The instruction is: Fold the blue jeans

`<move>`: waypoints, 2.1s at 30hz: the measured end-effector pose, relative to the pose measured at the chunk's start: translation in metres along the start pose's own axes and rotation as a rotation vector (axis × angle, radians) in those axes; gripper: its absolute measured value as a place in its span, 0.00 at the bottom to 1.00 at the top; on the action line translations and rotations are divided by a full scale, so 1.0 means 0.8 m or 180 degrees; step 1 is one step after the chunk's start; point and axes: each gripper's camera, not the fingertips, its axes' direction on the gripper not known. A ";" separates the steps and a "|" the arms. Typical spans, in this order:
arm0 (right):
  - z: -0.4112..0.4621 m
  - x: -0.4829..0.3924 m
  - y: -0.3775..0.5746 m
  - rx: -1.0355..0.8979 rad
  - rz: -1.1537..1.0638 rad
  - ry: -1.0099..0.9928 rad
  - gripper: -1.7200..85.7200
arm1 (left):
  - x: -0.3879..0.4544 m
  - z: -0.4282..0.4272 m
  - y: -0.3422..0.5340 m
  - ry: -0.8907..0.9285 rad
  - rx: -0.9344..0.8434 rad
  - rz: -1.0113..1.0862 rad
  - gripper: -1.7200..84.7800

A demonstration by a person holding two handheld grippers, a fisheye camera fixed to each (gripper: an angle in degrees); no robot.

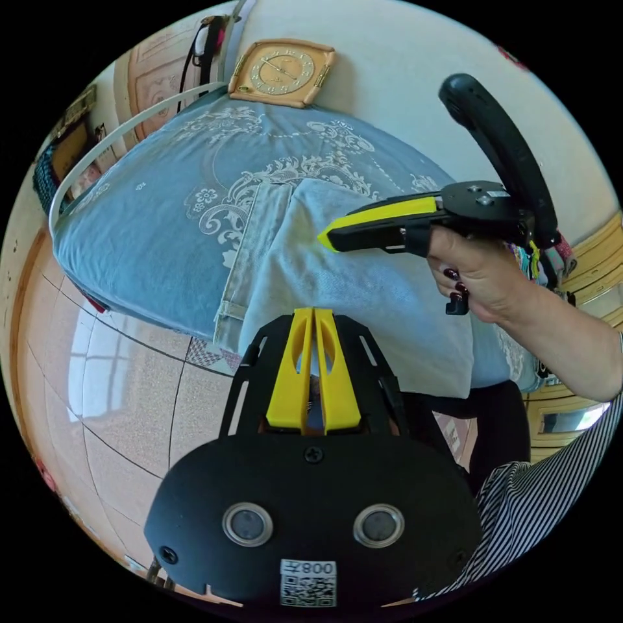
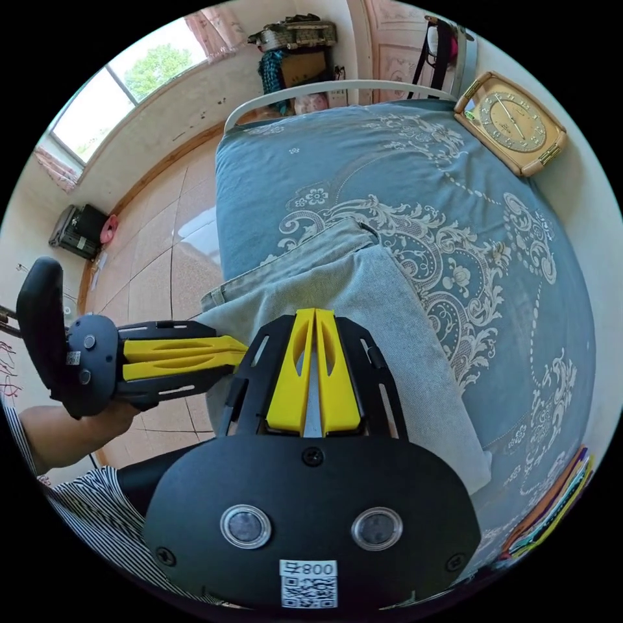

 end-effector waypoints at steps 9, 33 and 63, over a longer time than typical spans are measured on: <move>-0.047 0.102 0.264 0.0271 0.0993 -0.0581 0.02 | 0.013 0.020 0.044 0.0865 -0.0117 0.0123 0.03; 0.092 0.220 0.722 0.0505 0.2817 -0.2236 0.12 | 0.071 0.201 0.049 0.1852 -0.1311 0.0166 0.09; 0.211 0.252 0.867 0.0730 0.2827 -0.3485 0.09 | -0.051 0.242 0.077 0.2188 -0.1466 0.0183 0.03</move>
